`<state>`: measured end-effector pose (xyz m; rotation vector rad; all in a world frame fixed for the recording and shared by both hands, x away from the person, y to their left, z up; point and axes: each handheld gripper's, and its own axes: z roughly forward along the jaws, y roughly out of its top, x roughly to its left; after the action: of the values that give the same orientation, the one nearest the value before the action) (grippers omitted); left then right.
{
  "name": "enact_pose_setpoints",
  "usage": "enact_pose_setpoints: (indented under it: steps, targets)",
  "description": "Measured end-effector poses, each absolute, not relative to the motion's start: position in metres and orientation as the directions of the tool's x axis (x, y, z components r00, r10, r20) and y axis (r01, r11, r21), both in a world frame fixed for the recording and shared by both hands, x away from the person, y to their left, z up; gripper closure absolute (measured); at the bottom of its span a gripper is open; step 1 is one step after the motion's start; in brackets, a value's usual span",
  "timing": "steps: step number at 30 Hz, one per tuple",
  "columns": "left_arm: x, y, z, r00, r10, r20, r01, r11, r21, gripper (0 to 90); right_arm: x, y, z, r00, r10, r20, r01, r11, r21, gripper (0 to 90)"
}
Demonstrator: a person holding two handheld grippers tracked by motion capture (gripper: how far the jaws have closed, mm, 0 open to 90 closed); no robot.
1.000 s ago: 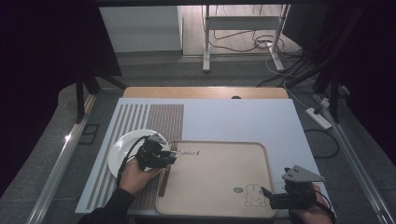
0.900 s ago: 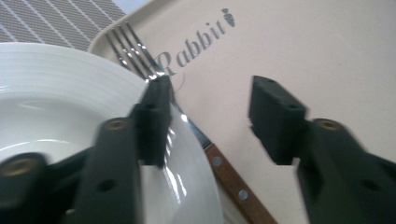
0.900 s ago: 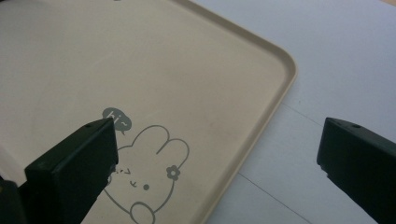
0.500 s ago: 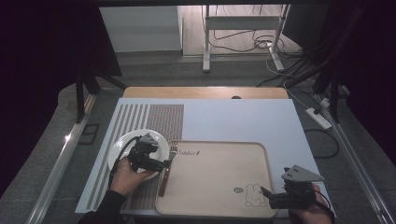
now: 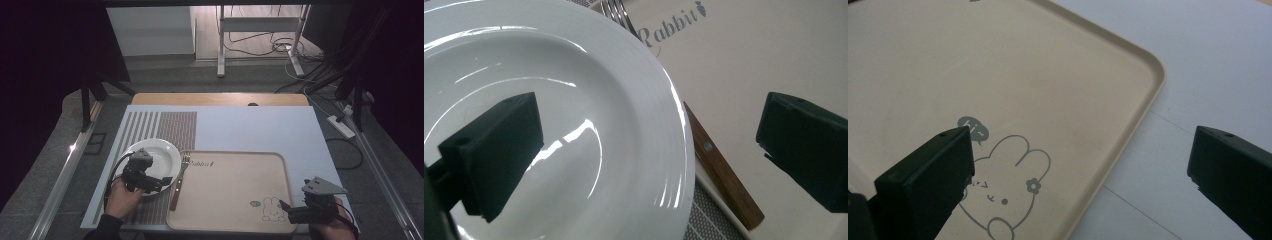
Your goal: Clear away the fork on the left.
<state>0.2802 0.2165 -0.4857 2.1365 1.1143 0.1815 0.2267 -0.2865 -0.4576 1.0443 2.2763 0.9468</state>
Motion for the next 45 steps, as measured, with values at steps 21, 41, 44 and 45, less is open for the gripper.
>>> enact_pose_setpoints:
  steps: [21, 41, 44, 45]
  targets:
    - [0.241, 0.246, -0.492, 0.607, 0.762, -0.225, 0.643, -0.304, 0.703, 0.0, 0.227, -0.287, -0.458, -0.598, 0.793, -0.117, 0.476, 0.469, 0.744, 0.0]
    - [0.207, 0.261, -0.492, 0.582, 0.782, -0.226, 0.642, -0.270, 0.717, 0.0, 0.227, -0.288, -0.457, -0.590, 0.799, -0.112, 0.480, 0.460, 0.747, 0.0]
    - [0.203, 0.263, -0.491, 0.574, 0.788, -0.224, 0.641, -0.262, 0.722, 0.0, 0.227, -0.288, -0.457, -0.588, 0.801, -0.113, 0.479, 0.458, 0.749, 0.0]
    - [0.202, 0.263, -0.491, 0.572, 0.790, -0.223, 0.640, -0.260, 0.723, 0.0, 0.227, -0.288, -0.457, -0.586, 0.802, -0.113, 0.479, 0.455, 0.751, 0.0]
